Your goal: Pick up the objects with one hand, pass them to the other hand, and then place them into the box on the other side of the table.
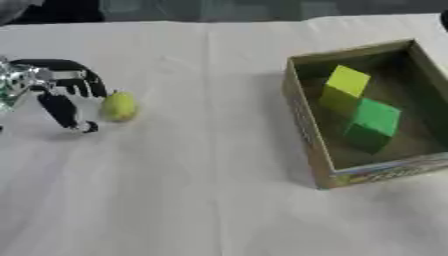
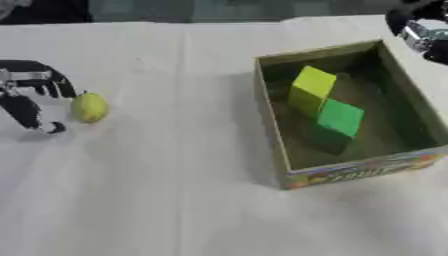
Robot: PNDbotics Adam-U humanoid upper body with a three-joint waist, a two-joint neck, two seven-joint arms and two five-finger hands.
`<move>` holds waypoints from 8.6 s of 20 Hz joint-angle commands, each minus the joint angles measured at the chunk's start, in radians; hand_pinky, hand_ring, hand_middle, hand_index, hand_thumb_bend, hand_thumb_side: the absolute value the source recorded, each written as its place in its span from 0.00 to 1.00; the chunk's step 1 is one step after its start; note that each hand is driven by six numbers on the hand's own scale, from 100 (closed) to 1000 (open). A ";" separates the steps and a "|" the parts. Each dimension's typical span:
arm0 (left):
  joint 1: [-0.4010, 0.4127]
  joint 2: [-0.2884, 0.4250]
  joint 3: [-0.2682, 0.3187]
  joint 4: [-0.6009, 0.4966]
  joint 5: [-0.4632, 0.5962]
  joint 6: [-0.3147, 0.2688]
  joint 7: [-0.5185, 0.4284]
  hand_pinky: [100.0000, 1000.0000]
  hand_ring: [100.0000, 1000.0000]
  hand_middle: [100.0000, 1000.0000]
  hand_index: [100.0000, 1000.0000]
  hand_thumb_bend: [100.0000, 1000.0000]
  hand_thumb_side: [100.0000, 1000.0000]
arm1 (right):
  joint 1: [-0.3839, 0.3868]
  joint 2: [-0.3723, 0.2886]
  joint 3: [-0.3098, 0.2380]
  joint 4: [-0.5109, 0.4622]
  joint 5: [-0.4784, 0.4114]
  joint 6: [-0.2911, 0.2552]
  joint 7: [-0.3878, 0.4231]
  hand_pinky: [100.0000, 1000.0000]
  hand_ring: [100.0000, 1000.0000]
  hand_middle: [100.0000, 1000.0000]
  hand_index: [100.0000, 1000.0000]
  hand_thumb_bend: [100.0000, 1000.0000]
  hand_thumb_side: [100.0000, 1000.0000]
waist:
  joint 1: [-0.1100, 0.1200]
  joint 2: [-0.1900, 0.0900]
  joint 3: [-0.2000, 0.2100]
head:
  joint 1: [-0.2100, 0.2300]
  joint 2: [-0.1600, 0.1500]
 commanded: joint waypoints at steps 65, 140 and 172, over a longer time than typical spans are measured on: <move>0.101 0.020 0.182 -0.520 0.286 0.174 0.448 0.68 0.52 0.43 0.52 0.00 0.04 | 0.000 -0.016 -0.033 -0.012 -0.010 -0.006 -0.017 0.90 0.69 0.71 0.82 0.23 0.34 | -0.001 -0.015 0.010 | -0.035 -0.012; 0.097 -0.241 0.034 -0.647 0.077 0.036 0.575 0.65 0.48 0.40 0.50 0.00 0.02 | -0.352 0.157 0.212 -0.050 0.197 -0.019 0.357 0.95 0.80 0.80 0.85 0.32 0.39 | -0.034 -0.037 0.014 | -0.151 0.004; 0.094 -0.254 0.025 -0.639 -0.027 -0.015 0.583 0.64 0.49 0.40 0.51 0.00 0.00 | -0.529 0.324 0.347 0.162 0.326 0.001 0.547 0.91 0.77 0.78 0.84 0.29 0.41 | -0.050 -0.050 0.014 | -0.123 0.030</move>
